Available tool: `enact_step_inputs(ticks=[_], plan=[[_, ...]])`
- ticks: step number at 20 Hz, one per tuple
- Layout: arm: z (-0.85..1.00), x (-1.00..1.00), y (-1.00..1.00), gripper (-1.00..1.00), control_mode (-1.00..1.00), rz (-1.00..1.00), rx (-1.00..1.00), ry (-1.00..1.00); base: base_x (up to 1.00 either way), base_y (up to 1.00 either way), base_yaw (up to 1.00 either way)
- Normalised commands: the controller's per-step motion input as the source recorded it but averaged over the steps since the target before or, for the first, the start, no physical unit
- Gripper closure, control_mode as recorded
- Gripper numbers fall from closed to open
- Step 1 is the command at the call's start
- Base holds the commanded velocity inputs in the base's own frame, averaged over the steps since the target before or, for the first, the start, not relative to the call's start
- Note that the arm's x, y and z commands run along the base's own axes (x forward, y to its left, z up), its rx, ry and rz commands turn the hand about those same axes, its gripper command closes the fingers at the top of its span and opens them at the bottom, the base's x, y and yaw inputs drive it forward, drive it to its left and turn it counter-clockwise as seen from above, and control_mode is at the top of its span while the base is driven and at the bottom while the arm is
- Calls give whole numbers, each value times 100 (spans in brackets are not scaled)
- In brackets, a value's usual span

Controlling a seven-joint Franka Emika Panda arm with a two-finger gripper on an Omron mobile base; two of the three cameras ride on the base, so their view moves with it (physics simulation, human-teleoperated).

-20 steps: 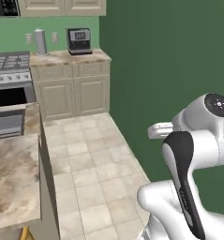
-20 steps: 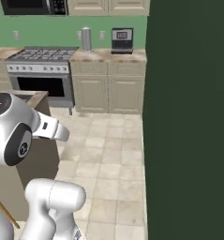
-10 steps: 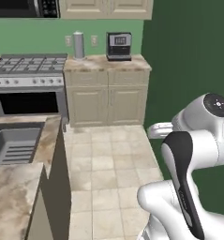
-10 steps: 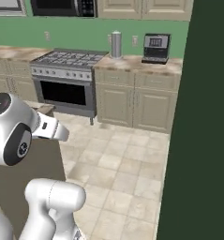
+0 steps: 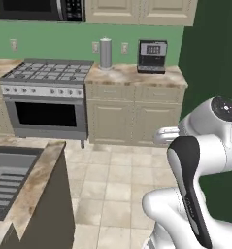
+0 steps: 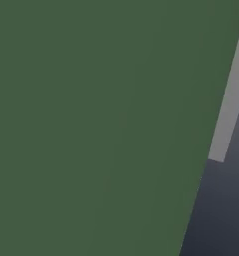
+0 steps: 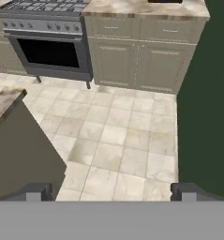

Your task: Move the jam and bread from the second highest shelf to the top shelf to make space. Then, place the pitcher from the counter on the cleared second highest shelf.

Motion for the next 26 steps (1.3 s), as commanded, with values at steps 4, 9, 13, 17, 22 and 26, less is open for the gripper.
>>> enact_step_inputs(ticks=[4, 9, 13, 17, 22, 26], plan=[[0, 0, 0, -100, 100, 0, 0, 0, 100, -44, 36], [0, 0, 0, -100, 100, 0, 0, 0, 100, -25, 40], [0, 0, 0, -100, 100, 0, 0, 0, 100, -34, 41], [0, 0, 0, -100, 100, 0, 0, 0, 100, -68, 32], [0, 0, 0, -100, 100, 0, 0, 0, 100, -57, 32], [0, 0, 0, -100, 100, 0, 0, 0, 100, -32, 38]])
